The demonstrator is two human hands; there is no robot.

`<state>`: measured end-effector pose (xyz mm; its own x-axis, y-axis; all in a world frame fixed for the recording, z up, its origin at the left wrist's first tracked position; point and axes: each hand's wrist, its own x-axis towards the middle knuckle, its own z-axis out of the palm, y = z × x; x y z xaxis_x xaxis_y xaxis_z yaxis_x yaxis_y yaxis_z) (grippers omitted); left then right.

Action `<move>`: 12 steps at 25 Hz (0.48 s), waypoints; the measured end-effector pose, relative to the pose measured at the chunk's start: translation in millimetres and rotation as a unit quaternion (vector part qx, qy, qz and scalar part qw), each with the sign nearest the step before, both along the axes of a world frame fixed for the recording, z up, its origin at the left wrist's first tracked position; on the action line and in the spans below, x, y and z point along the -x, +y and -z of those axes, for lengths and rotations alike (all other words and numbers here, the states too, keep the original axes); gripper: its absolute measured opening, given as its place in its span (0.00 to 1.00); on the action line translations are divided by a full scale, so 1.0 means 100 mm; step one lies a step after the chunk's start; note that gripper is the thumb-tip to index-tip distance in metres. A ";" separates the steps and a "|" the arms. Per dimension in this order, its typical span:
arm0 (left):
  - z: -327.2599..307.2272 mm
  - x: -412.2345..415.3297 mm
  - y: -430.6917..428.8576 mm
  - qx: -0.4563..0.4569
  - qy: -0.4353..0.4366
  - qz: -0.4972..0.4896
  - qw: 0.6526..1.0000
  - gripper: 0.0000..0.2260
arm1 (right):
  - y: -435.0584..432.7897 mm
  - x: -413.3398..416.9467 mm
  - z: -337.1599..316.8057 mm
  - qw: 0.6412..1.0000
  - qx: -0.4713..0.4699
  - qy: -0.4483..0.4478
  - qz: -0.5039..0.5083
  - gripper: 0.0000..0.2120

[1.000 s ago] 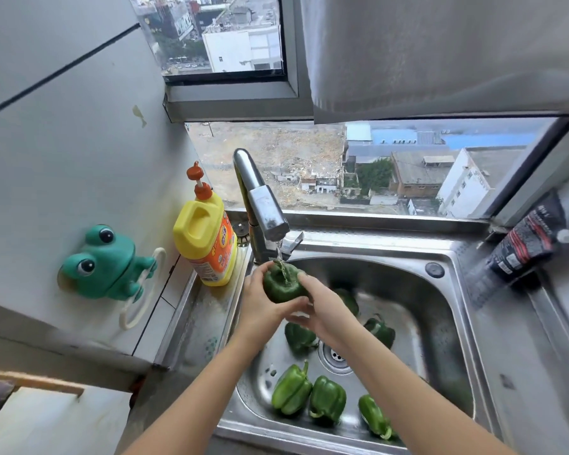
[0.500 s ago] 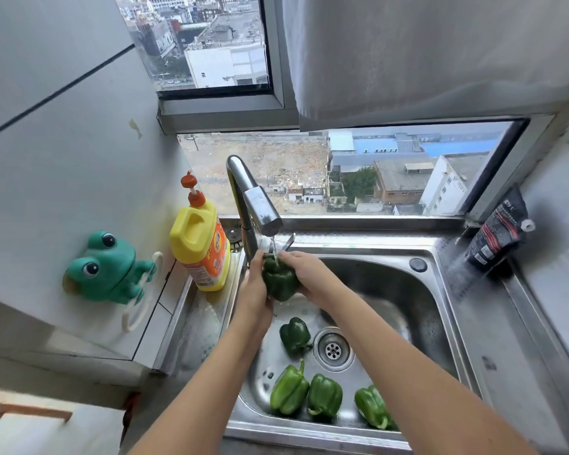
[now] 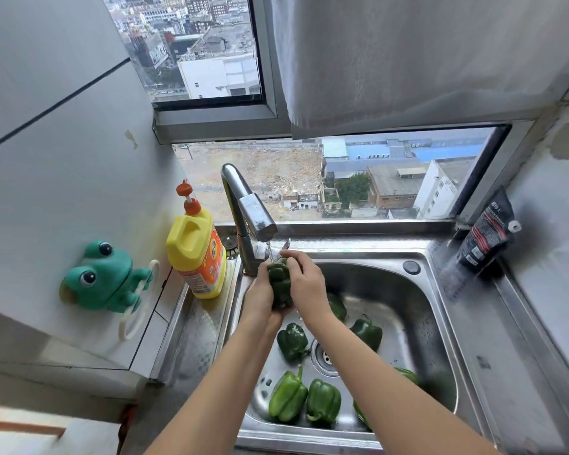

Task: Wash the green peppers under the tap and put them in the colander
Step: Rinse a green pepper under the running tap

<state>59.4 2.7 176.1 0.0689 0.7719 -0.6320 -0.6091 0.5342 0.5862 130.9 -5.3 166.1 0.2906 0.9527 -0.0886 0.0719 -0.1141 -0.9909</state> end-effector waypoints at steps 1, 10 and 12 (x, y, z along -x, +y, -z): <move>0.01 0.00 -0.01 -0.008 0.017 0.002 1.000 0.11 | 0.03 -0.04 0.01 1.000 0.018 0.019 -0.016 0.11; 0.08 0.20 0.00 0.130 -0.056 0.034 0.989 0.18 | 0.79 -0.49 0.22 0.944 0.125 -0.257 -0.164 0.23; 0.15 0.21 0.02 0.145 -0.069 0.030 0.987 0.19 | 1.03 -0.45 0.22 0.917 0.107 -0.315 -0.220 0.23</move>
